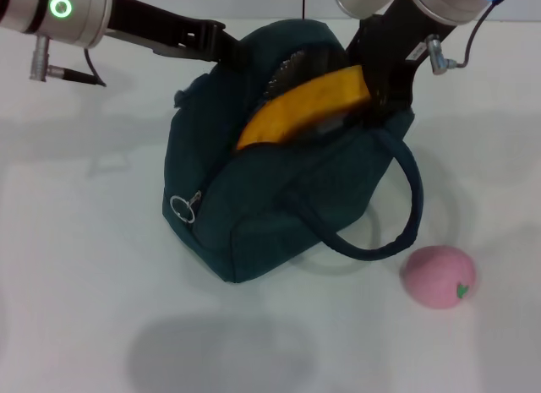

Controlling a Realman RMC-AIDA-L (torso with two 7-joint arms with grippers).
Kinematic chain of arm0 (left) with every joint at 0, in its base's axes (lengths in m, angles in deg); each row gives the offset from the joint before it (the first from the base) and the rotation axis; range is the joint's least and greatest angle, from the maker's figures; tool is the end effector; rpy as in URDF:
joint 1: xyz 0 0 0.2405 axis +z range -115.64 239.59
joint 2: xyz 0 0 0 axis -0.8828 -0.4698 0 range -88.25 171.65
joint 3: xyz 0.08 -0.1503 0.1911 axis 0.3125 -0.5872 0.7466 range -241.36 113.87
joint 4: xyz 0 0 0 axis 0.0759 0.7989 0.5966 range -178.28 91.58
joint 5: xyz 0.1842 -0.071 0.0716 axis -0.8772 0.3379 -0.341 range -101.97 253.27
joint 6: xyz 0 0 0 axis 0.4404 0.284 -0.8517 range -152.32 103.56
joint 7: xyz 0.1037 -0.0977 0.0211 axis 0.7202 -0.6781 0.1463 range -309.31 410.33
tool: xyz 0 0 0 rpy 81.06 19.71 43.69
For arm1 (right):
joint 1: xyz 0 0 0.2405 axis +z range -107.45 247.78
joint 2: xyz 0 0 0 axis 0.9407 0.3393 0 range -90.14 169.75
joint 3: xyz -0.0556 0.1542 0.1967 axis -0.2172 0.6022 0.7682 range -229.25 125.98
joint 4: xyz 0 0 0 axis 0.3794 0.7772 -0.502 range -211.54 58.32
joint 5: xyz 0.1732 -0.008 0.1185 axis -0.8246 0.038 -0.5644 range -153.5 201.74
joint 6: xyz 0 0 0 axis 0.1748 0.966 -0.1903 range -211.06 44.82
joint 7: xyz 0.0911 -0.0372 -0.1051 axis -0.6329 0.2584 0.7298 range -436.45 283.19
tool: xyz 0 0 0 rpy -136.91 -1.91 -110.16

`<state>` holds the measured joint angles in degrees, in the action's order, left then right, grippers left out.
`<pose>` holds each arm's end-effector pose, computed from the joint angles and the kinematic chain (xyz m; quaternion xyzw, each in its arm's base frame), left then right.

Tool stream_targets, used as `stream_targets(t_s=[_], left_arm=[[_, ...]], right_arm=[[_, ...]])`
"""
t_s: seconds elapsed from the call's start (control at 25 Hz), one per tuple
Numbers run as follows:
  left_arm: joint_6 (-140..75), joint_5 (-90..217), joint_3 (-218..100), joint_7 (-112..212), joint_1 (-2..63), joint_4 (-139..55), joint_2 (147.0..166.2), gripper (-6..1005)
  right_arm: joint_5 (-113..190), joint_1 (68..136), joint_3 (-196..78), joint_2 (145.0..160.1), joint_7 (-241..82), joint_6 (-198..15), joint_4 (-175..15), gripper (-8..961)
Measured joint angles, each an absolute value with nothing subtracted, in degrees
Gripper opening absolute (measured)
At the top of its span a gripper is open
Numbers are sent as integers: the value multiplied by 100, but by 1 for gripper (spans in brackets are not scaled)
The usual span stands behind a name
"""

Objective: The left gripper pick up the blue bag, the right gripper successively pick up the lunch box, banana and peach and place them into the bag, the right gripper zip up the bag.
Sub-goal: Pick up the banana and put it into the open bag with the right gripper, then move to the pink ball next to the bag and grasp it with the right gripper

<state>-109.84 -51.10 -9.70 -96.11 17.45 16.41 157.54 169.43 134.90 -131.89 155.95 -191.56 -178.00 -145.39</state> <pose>-0.1501 0.4104 0.0424 -0.8724 -0.4606 -0.1114 0.1197 0.0183 0.3983 -0.0030 -0.9610 -0.1318 -0.2263 0.0884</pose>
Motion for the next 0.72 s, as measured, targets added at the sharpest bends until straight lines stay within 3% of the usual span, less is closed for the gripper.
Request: stream_targets(t_s=[0.48, 0.72], left_arm=[[-11007, -5108, -969, -9609, 1810, 1641, 15764, 71], [-11007, -5107, -970, -9609, 1876, 1642, 15762, 71]], right_arm=[[16980, 13342, -13072, 15565, -19331, -17912, -15111, 540], [16577, 12282, -12119, 15531, -19291, -18077, -16554, 540]])
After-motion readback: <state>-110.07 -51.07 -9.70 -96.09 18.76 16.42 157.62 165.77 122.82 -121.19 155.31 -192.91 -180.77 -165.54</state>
